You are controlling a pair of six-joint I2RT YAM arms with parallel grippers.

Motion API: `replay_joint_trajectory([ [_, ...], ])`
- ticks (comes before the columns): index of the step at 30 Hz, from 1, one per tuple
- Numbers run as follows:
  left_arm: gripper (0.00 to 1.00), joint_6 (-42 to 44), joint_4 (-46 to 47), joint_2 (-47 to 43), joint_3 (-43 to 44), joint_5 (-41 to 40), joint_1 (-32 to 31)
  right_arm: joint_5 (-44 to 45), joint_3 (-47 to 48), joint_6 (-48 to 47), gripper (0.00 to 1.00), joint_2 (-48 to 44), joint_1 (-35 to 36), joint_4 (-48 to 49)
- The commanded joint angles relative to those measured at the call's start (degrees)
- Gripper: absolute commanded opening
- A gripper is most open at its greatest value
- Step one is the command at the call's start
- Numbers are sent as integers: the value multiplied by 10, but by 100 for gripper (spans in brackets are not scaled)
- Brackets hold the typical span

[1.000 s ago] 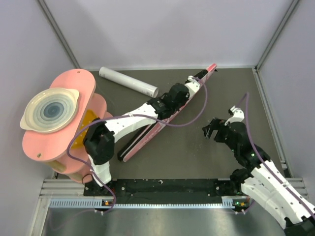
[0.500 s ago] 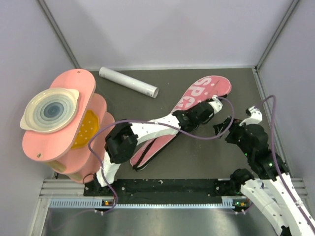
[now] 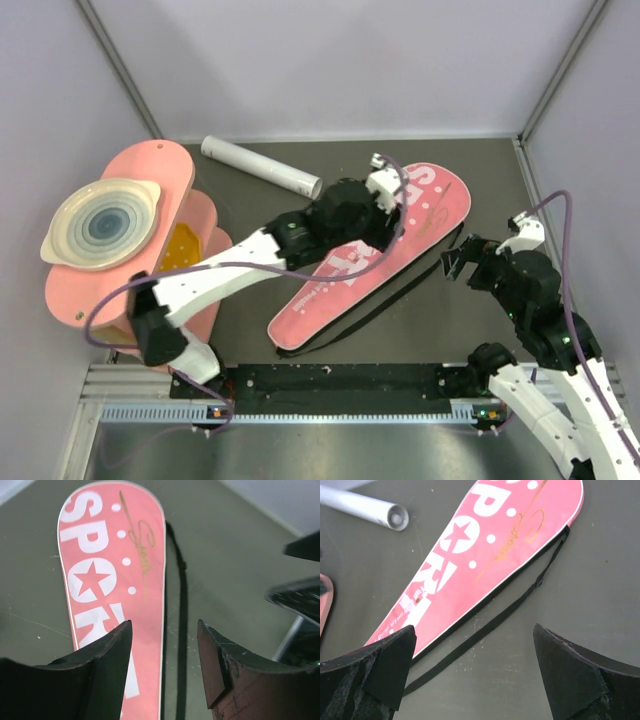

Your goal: Pack up the badminton gear

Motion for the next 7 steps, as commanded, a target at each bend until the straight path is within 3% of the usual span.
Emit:
replay_joint_trajectory([
  [1, 60, -42, 62, -143, -88, 59, 1, -18, 48, -44, 99, -30, -7, 2],
  [7, 68, -43, 132, -346, -209, 84, 1, -30, 45, -68, 99, -127, -6, 48],
])
